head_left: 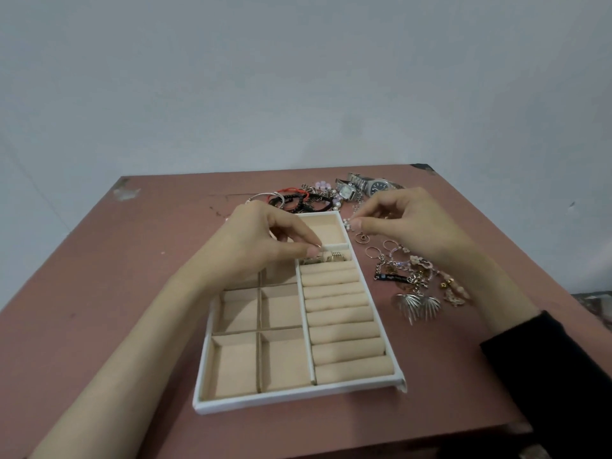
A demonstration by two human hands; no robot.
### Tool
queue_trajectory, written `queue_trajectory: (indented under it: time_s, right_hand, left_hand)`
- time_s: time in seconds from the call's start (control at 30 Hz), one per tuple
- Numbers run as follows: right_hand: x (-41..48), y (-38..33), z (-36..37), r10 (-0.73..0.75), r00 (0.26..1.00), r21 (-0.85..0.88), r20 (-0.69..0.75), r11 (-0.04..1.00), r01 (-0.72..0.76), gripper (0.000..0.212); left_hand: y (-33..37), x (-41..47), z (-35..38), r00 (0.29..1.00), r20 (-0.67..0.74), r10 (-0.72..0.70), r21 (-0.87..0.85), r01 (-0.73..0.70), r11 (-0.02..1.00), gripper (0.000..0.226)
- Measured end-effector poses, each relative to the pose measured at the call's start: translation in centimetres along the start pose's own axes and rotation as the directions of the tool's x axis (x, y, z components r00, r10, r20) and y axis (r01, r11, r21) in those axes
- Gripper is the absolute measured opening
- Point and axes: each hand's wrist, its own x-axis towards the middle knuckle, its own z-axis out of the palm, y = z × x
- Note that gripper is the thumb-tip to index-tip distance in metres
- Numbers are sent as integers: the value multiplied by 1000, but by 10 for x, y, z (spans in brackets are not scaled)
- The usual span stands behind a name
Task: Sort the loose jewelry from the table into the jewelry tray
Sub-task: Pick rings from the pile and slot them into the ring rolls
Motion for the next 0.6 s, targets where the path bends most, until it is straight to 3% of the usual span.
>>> queue_trajectory:
  time_s: [0.27,0.6]
  right_hand:
    - [-4,-7,13,-31,989,30,143,999,27,6]
    - [-7,-11,17,-84,979,15,186,996,82,10]
  left_hand:
    - [9,-8,-1,993,120,-21,-15,23,1000,6]
    - [9,-9,2,978,206,-24,38,16,999,9]
